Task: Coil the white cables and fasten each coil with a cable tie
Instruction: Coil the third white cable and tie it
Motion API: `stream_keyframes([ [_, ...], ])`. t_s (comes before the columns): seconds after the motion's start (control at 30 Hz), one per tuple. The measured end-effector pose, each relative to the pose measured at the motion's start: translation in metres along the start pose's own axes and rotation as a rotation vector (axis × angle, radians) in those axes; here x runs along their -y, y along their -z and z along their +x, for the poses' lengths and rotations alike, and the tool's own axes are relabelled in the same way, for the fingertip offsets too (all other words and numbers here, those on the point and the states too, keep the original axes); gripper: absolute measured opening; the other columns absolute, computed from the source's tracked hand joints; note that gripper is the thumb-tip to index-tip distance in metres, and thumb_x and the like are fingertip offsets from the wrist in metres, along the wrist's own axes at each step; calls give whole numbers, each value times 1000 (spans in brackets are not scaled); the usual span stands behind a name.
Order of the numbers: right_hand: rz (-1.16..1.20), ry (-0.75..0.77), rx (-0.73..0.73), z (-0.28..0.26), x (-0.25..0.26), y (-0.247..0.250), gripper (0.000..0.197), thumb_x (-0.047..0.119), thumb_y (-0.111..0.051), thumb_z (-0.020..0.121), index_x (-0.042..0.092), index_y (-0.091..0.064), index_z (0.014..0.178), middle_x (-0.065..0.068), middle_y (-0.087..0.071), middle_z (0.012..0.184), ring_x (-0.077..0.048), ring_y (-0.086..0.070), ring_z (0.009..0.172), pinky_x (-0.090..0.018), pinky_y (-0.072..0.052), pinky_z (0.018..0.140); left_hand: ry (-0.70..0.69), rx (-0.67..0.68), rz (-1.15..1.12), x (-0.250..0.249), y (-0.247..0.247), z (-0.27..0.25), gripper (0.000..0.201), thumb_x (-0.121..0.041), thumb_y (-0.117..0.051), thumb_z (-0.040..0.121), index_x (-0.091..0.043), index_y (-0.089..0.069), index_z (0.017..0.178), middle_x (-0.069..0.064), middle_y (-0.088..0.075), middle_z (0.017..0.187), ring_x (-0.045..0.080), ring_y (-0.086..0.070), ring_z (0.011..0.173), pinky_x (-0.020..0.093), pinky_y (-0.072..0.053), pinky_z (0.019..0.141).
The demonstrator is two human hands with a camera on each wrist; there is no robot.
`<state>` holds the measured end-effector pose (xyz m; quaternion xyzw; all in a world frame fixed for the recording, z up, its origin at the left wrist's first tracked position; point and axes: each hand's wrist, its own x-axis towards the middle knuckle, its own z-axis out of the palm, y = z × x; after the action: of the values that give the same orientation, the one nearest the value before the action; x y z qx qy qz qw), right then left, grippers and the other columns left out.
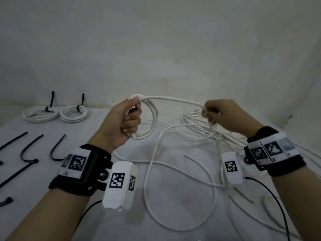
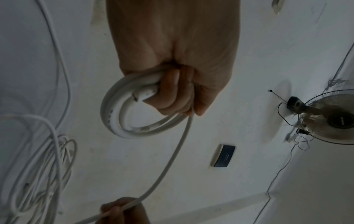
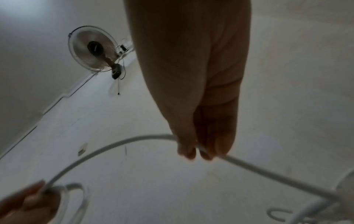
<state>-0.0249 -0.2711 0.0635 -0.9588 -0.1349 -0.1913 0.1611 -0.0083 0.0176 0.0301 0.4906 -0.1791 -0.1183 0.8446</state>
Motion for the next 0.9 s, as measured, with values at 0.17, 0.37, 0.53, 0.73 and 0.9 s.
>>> stream_keyframes([
  [0.17, 190, 62, -402, 17, 0, 18, 14, 15, -58, 91, 5, -64, 85, -2, -64, 68, -24, -66, 70, -48, -55, 76, 46, 57, -33, 10, -5, 1, 26, -34, -46, 84, -17, -41, 65, -8, -25, 43, 0, -20, 25, 12, -14, 26],
  [0.37, 231, 115, -496, 26, 14, 25, 11, 13, -55, 92, 7, -64, 89, -3, -65, 77, -13, -61, 74, -37, -55, 74, 29, 82, -147, 10, -9, 0, 32, -36, -43, 86, -18, -42, 59, -8, -26, 44, 1, -15, 28, 12, -15, 27],
  [0.53, 225, 160, -290, 16, 24, 10, 11, 11, -51, 95, 18, -60, 95, 0, -67, 84, 1, -60, 78, -9, -43, 68, -3, 71, -228, 3, -4, 0, 32, -36, -41, 87, -18, -40, 60, -8, -27, 43, 1, -23, 25, 11, -17, 25],
  [0.73, 171, 392, -274, 17, 62, -7, 31, 22, -39, 99, 11, -60, 121, 27, -53, 71, 11, -51, 71, -5, -34, 65, -5, 48, -232, 3, -3, 0, 38, -50, -45, 81, -21, -40, 58, -9, -24, 41, 2, -22, 26, 11, -15, 26],
  [0.9, 131, 358, -225, 26, 62, -18, 37, 25, -41, 94, 15, -62, 123, 13, -42, 70, 6, -47, 68, -8, -34, 64, -1, 61, -277, 0, 0, 0, 42, -51, -43, 83, -21, -39, 53, -9, -25, 39, 1, -23, 24, 11, -14, 25],
])
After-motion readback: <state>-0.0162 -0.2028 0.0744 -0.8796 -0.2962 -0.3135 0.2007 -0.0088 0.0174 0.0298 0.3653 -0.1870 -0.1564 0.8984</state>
